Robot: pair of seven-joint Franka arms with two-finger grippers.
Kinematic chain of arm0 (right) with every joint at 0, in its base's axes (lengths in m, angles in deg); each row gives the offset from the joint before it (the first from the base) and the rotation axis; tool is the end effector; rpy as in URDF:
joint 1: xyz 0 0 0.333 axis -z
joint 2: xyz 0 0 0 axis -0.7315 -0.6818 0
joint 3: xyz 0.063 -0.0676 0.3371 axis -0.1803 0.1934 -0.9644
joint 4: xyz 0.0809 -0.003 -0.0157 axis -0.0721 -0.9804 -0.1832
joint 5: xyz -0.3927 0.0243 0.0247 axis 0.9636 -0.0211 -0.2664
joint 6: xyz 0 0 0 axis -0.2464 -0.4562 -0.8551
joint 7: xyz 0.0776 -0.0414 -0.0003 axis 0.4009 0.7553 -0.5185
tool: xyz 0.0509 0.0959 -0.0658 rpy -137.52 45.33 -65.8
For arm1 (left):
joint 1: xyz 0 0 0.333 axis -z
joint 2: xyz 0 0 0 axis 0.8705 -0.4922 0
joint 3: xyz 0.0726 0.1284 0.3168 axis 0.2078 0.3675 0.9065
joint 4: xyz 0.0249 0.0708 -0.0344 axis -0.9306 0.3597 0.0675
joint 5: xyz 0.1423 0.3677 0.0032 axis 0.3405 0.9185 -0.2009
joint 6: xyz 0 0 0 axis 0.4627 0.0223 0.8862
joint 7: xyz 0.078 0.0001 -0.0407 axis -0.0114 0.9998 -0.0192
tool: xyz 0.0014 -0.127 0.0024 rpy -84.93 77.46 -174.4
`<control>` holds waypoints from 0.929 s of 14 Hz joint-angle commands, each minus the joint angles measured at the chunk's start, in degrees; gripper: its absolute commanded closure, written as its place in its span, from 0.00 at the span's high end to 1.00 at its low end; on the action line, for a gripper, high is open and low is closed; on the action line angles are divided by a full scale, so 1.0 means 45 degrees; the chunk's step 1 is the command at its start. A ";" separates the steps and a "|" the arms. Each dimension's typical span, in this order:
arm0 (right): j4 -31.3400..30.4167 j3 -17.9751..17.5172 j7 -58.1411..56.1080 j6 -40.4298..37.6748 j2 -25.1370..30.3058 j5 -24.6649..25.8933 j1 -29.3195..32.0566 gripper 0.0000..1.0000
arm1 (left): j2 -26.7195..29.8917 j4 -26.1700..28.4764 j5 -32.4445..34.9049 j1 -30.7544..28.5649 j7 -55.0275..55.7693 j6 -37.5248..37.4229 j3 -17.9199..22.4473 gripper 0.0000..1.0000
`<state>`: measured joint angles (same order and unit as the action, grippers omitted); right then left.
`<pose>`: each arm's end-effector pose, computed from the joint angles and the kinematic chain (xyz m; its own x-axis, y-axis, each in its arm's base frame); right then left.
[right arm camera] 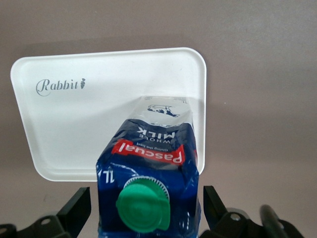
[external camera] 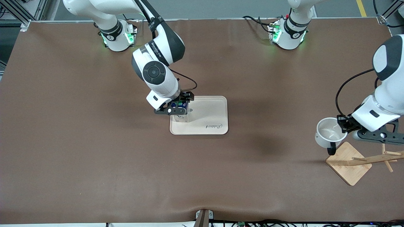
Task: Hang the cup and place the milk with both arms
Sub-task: 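Carry the mug toward the wooden stand while the right gripper lifts the milk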
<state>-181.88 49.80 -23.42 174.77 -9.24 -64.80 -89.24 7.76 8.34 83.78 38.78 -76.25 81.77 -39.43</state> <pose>0.5247 0.4160 0.3561 0.9851 -0.0315 -0.1691 -0.0448 -0.9962 -0.0751 0.6651 -0.0281 0.5398 0.9752 -0.2055 0.0823 -0.1960 -0.9743 -0.1108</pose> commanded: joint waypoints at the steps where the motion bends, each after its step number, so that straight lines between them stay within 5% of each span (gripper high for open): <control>1: 0.0059 0.0141 0.0228 -0.0063 -0.0105 0.0207 -0.0246 0.35 | 0.0777 0.0058 -0.0140 -0.0421 -0.1339 -0.0619 -0.0041 0.00; 4: 0.0233 0.0160 0.0209 -0.0549 -0.0008 0.0033 -0.0032 0.00 | 0.0915 0.0058 -0.1248 -0.1592 -0.3682 -0.0640 -0.0100 0.00; 9: 0.3257 0.0180 -0.0006 -0.5192 0.0051 -0.1257 0.2266 0.00 | 0.0896 -0.0001 -0.3358 -0.3195 -0.4529 -0.0640 -0.0080 0.00; 12: 0.3594 0.0199 -0.1660 -0.6389 0.0576 -0.1181 0.3773 0.00 | 0.0779 -0.0001 -0.4627 -0.3840 -0.4509 -0.0310 -0.0041 0.00; 13: 0.3556 0.0219 -0.1918 -0.6798 0.0772 -0.1064 0.4338 0.11 | 0.0740 -0.0001 -0.5000 -0.3900 -0.4490 -0.0018 -0.0041 0.00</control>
<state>-165.76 51.51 -29.23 147.05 -7.41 -68.72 -73.59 11.06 8.35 64.84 22.42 -96.11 80.11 -39.26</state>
